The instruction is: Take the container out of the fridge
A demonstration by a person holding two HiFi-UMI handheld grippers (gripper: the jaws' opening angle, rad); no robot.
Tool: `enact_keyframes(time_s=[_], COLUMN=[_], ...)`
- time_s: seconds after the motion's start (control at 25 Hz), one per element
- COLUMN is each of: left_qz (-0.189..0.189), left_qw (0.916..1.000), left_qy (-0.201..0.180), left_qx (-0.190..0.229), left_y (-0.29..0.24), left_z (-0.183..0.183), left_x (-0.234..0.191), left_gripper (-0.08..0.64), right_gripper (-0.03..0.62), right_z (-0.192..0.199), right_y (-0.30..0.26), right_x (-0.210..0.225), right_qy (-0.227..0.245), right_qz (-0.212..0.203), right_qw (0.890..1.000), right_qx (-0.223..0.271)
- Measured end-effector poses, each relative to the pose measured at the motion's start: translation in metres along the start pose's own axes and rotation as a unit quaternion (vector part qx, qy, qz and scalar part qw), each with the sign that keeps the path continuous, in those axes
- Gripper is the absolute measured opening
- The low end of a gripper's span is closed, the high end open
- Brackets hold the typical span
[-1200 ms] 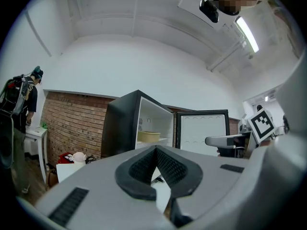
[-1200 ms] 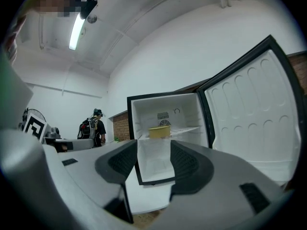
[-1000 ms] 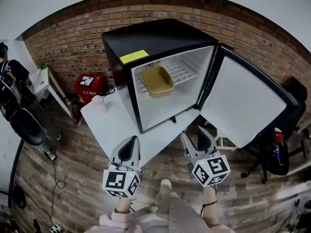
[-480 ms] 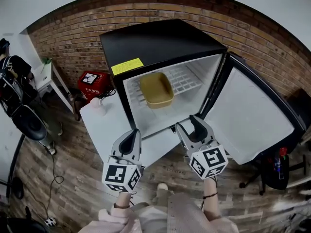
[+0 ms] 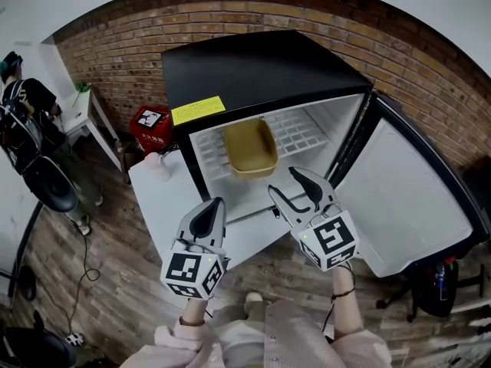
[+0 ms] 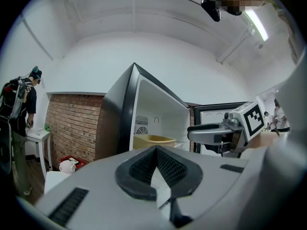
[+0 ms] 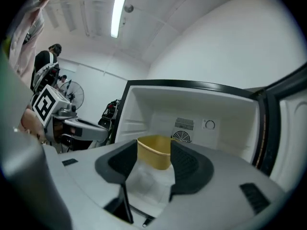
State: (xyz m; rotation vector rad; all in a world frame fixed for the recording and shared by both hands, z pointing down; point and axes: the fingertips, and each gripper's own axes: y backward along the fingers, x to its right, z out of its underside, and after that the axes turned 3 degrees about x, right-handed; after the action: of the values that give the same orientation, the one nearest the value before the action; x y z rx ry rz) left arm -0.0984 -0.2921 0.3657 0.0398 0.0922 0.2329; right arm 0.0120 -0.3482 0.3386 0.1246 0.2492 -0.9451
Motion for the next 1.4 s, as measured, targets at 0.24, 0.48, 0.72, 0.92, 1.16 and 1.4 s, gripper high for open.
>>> enact_keyframes(time_s=[0.24, 0.48, 0.72, 0.92, 1.16, 1.4], left_qz=[-0.004, 0.008, 0.029, 0.043, 0.052, 0.054], left_qw=[0.9999, 0.9997, 0.9988, 0.9980, 0.9974, 0.9972], left_qy=[0.004, 0.012, 0.022, 0.028, 0.032, 0.034], left_qx=[-0.010, -0.020, -0.033, -0.037, -0.039, -0.038], left_y=[-0.007, -0.016, -0.027, -0.033, -0.037, -0.038], left_z=[0.001, 0.004, 0.010, 0.014, 0.015, 0.014], left_x=[-0.005, -0.007, -0.004, -0.001, -0.001, -0.005], left_gripper=[-0.008, -0.008, -0.008, -0.008, -0.008, -0.008], right_gripper=[0.206, 0.206, 0.206, 0.204, 0.202, 0.121], right_z=[-0.009, -0.003, 0.012, 0.027, 0.042, 0.051], right_y=[-0.025, -0.046, -0.057, -0.061, -0.064, -0.067], right_x=[-0.002, -0.011, -0.017, -0.024, -0.029, -0.032], right_qy=[0.063, 0.123, 0.202, 0.260, 0.304, 0.345], right_qz=[-0.066, -0.123, -0.169, -0.215, -0.252, -0.265], right_qw=[0.996, 0.982, 0.953, 0.918, 0.882, 0.854], right_qx=[-0.025, -0.074, -0.153, -0.209, -0.259, -0.286])
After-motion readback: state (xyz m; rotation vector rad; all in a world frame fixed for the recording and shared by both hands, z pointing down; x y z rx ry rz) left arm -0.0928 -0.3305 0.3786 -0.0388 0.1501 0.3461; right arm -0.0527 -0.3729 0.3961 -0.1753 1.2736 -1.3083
